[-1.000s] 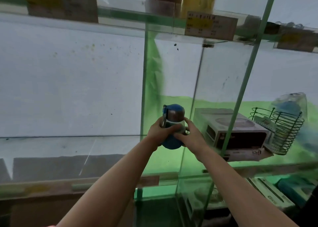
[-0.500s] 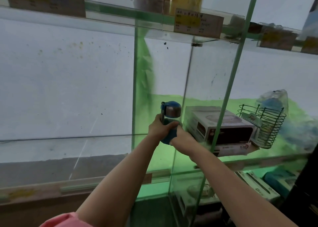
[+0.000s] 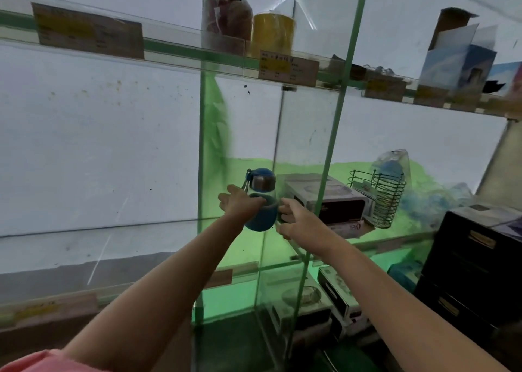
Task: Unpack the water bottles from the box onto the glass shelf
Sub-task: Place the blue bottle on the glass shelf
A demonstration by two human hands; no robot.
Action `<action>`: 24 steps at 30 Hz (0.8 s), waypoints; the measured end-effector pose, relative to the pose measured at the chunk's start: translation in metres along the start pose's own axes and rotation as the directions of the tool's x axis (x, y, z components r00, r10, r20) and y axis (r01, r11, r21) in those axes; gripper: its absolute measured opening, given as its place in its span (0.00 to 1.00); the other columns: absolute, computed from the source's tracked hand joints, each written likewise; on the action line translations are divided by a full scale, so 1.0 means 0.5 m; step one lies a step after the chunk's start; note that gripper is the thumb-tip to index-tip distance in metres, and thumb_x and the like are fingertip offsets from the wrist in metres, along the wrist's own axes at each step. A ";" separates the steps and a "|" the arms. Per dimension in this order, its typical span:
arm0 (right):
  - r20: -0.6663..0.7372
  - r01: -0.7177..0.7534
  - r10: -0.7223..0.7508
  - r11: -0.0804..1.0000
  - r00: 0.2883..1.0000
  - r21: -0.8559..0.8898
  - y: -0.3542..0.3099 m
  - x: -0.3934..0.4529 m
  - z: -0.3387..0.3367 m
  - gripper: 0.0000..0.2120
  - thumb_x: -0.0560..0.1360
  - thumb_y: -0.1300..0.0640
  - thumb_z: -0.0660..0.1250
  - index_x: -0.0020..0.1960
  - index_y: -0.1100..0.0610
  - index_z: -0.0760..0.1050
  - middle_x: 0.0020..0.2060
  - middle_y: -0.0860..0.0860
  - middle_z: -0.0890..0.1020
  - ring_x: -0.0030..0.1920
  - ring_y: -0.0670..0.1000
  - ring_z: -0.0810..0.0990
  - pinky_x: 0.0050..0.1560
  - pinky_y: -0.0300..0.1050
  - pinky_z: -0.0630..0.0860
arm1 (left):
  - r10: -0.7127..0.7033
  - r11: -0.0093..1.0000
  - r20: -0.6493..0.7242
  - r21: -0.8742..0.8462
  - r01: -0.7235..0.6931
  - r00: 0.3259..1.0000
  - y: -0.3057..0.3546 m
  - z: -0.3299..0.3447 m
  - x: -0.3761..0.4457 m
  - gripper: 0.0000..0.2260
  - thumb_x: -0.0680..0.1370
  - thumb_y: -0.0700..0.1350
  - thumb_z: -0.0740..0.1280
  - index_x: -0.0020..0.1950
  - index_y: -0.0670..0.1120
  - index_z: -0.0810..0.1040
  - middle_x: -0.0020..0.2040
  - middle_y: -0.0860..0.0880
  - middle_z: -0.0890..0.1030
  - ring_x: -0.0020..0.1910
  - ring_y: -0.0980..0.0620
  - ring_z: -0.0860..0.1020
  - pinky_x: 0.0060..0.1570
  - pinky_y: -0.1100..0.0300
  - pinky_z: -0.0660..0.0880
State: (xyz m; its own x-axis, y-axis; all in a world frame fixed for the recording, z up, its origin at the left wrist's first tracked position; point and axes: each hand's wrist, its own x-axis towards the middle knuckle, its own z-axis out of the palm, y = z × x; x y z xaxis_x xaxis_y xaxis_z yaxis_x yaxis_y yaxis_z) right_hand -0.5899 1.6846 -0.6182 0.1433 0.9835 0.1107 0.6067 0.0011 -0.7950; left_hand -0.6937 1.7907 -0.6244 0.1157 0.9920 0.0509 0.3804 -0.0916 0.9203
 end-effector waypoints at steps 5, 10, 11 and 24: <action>-0.134 0.030 -0.015 0.994 0.991 0.107 -0.015 -0.044 -0.009 0.21 0.76 0.64 0.64 0.68 0.56 0.67 0.57 0.52 0.76 0.55 0.50 0.77 0.54 0.47 0.79 | 0.221 0.957 0.210 -0.235 -0.170 0.952 0.010 -0.028 -0.078 0.06 0.76 0.38 0.64 0.41 0.47 0.72 0.45 0.46 0.75 0.50 0.45 0.74 0.53 0.50 0.73; -0.212 0.001 0.051 0.972 0.976 0.237 0.006 -0.116 -0.029 0.17 0.75 0.63 0.67 0.63 0.56 0.71 0.55 0.53 0.79 0.52 0.50 0.79 0.46 0.41 0.79 | 0.289 0.918 0.324 -0.359 -0.166 0.901 0.010 -0.011 -0.145 0.03 0.76 0.35 0.63 0.46 0.43 0.73 0.40 0.48 0.76 0.40 0.52 0.75 0.41 0.61 0.72; -0.225 -0.001 0.059 0.968 0.973 0.251 0.015 -0.134 -0.034 0.16 0.75 0.63 0.67 0.62 0.55 0.71 0.54 0.53 0.79 0.52 0.50 0.80 0.45 0.41 0.79 | 0.300 0.917 0.347 -0.361 -0.169 0.889 0.010 -0.004 -0.159 0.04 0.76 0.36 0.63 0.45 0.44 0.74 0.39 0.48 0.76 0.39 0.53 0.76 0.41 0.61 0.72; -0.378 -0.203 0.340 0.912 0.861 0.357 0.186 -0.385 -0.091 0.10 0.75 0.62 0.67 0.55 0.54 0.73 0.52 0.55 0.79 0.54 0.53 0.80 0.49 0.46 0.79 | 0.281 0.947 0.659 -0.307 -0.091 0.698 -0.030 0.227 -0.342 0.08 0.77 0.36 0.63 0.40 0.47 0.74 0.37 0.50 0.76 0.35 0.55 0.76 0.38 0.63 0.71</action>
State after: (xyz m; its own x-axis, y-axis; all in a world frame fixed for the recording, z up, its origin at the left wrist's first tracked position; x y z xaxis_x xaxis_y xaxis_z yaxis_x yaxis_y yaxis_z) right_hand -0.5252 1.4871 -0.6864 0.6252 0.7788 0.0507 0.2446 -0.1338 -0.9603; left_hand -0.6154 1.6124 -0.6911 0.7920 0.6093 0.0383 0.0677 -0.1501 0.9863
